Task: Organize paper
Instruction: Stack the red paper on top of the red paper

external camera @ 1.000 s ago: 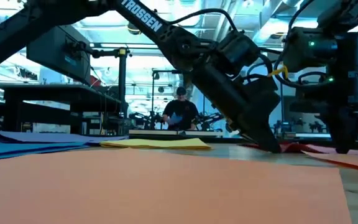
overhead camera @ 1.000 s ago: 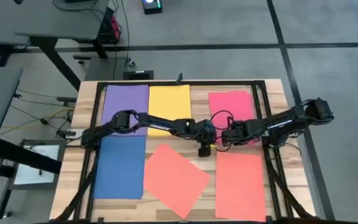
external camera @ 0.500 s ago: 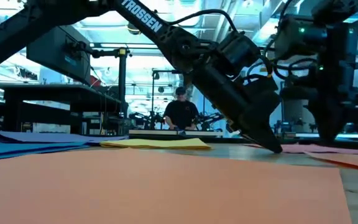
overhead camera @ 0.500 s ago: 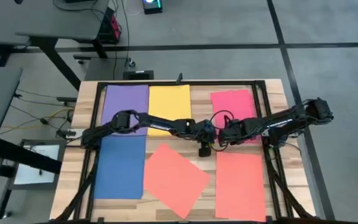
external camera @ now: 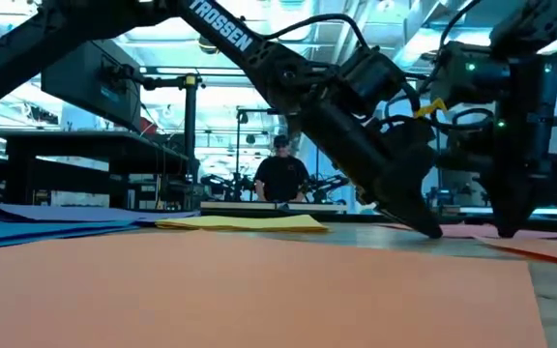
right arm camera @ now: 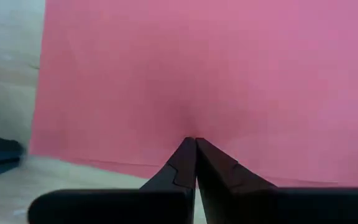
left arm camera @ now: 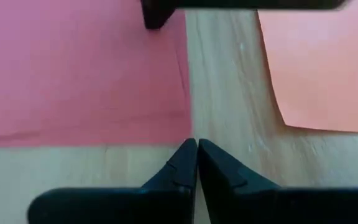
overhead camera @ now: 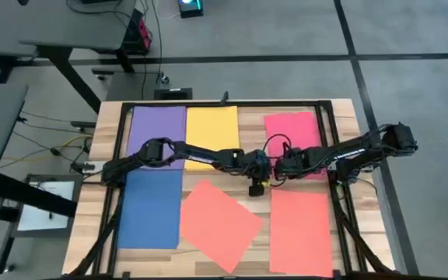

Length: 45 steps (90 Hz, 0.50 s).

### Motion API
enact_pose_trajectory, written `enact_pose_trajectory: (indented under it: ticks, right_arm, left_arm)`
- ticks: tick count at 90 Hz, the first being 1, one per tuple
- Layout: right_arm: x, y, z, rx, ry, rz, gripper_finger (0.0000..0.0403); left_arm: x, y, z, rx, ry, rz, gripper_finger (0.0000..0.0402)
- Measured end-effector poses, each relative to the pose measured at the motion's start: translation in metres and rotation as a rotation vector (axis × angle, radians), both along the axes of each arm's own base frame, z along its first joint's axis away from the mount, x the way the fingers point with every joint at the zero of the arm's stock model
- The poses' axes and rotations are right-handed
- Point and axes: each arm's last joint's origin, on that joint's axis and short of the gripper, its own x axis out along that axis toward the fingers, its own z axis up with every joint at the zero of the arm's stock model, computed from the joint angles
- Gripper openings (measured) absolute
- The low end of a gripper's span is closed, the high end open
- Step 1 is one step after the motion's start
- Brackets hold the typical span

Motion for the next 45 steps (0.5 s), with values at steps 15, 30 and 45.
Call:
enact_pose_trajectory:
  ticks: [15,30,45]
  right_arm:
    - [0.0056,0.0032,0.0007,0.013,-0.059,0.013,0.0000]
    - [0.0048,0.0032,0.0011,0.018,-0.053,0.018,0.0000]
    - [0.0078,0.0014,0.0100,0.017,-0.041,0.026,0.0000]
  left_arm:
    - [0.0005,-0.0001,0.0002,0.007,-0.008,0.006,0.0001]
    - [0.0005,-0.0001,0.0001,0.006,-0.007,0.006,0.0001]
    - [0.0002,-0.0001,-0.0002,0.006,-0.002,0.006,0.0001]
